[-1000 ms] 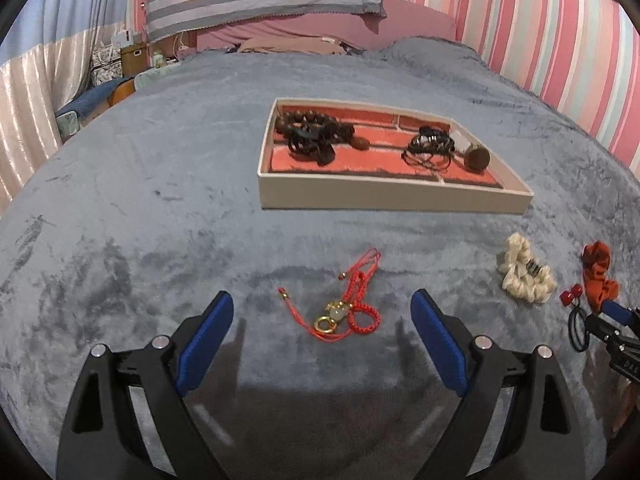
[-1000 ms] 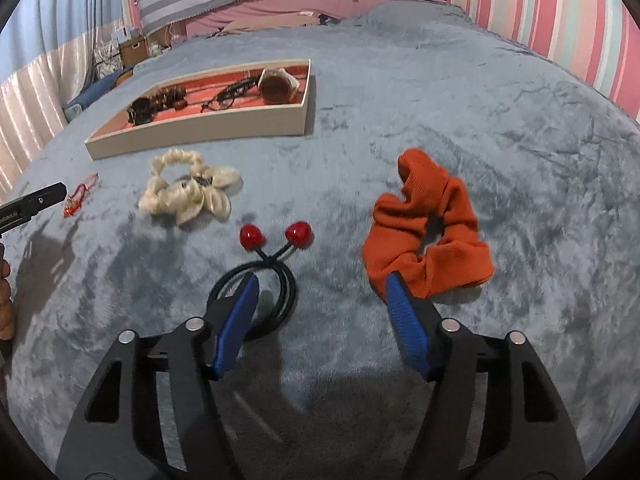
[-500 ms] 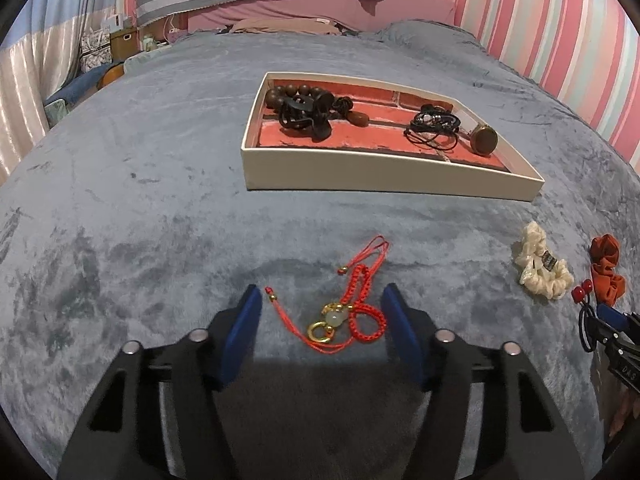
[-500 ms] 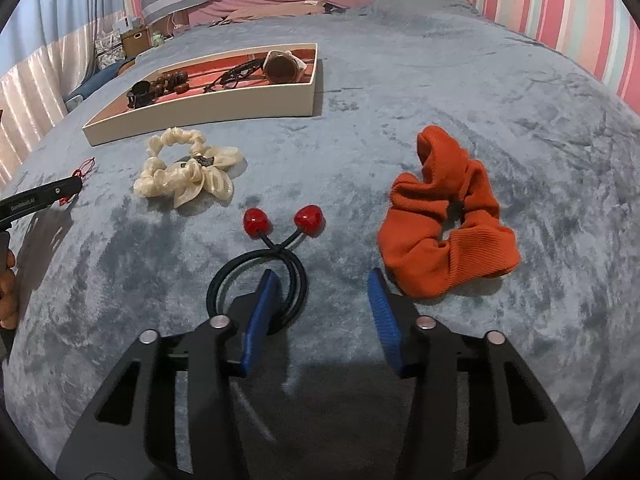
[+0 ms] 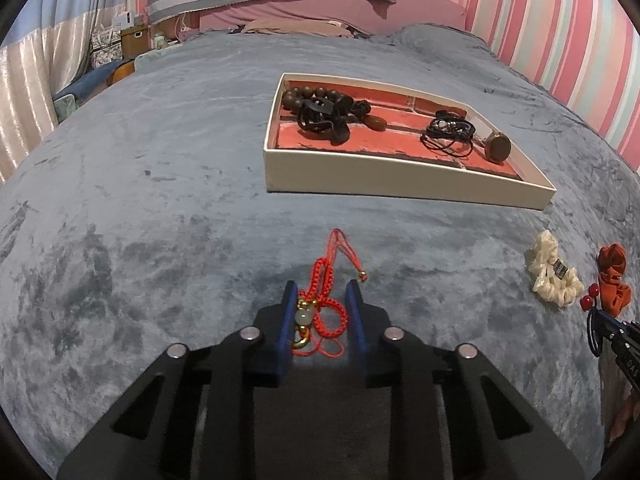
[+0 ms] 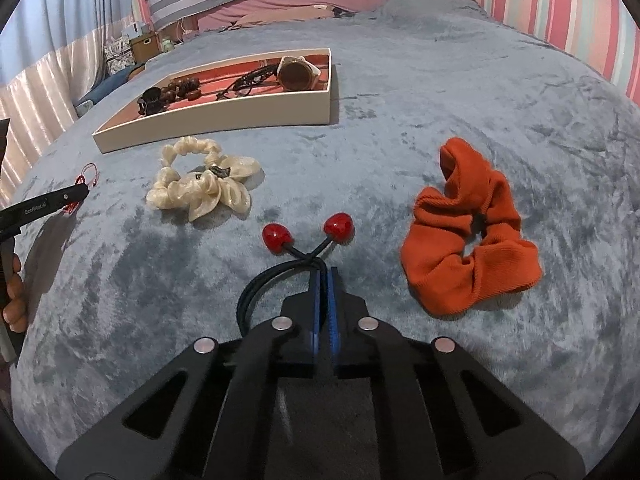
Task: Organize jewelry
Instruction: 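Grasp the red cord charm with the left tool while the right tool grasps the red-ball hair tie, then carry the red charm and hair tie with both tools over the tray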
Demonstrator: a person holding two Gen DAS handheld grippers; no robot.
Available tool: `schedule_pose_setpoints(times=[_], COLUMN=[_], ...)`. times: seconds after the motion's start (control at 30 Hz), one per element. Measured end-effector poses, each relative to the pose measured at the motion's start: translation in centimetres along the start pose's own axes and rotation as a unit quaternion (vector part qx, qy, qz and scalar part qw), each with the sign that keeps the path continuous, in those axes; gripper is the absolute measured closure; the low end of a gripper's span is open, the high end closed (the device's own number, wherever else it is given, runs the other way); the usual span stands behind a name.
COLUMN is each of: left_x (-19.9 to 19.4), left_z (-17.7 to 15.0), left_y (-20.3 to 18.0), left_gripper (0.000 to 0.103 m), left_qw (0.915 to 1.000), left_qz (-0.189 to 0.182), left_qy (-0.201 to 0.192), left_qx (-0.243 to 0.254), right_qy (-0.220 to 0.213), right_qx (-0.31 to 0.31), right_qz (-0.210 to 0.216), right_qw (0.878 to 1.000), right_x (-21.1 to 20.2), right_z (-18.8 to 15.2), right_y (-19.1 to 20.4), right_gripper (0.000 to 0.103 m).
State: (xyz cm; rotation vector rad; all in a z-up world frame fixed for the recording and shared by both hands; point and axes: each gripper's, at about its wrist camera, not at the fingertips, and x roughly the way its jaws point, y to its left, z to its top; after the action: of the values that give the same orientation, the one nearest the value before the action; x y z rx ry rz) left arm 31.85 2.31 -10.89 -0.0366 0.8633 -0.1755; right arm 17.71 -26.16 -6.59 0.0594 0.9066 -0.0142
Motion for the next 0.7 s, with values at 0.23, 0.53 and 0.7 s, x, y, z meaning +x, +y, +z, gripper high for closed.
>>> schedule_pose_setpoints(times=[0.23, 0.53, 0.7], left_x=[-0.4, -1.0, -1.6], left_z=[0.0, 0.0, 0.3], left_y=[0.5, 0.5, 0.4], left_gripper=[0.090, 0.094, 0.094], left_qw=[1.0000, 0.9999, 0.9998], left_qz=[0.000, -0.001, 0.002], left_qy=[-0.003, -0.012, -0.021], left_qx=[-0.004, 0.002, 0.004], right_qy=[-0.025, -0.049, -0.064], right_qx=[0.003, -0.003, -0.002], right_qz=[0.008, 0.006, 0.007], right_qw=[1.000, 0.999, 0.998], right_x=[-1.0, -1.8, -2.5], right_z=[0.2, 0.7, 1.6], right_y=[-0.2, 0.3, 0.2], right_gripper=[0.099, 0.099, 0.099])
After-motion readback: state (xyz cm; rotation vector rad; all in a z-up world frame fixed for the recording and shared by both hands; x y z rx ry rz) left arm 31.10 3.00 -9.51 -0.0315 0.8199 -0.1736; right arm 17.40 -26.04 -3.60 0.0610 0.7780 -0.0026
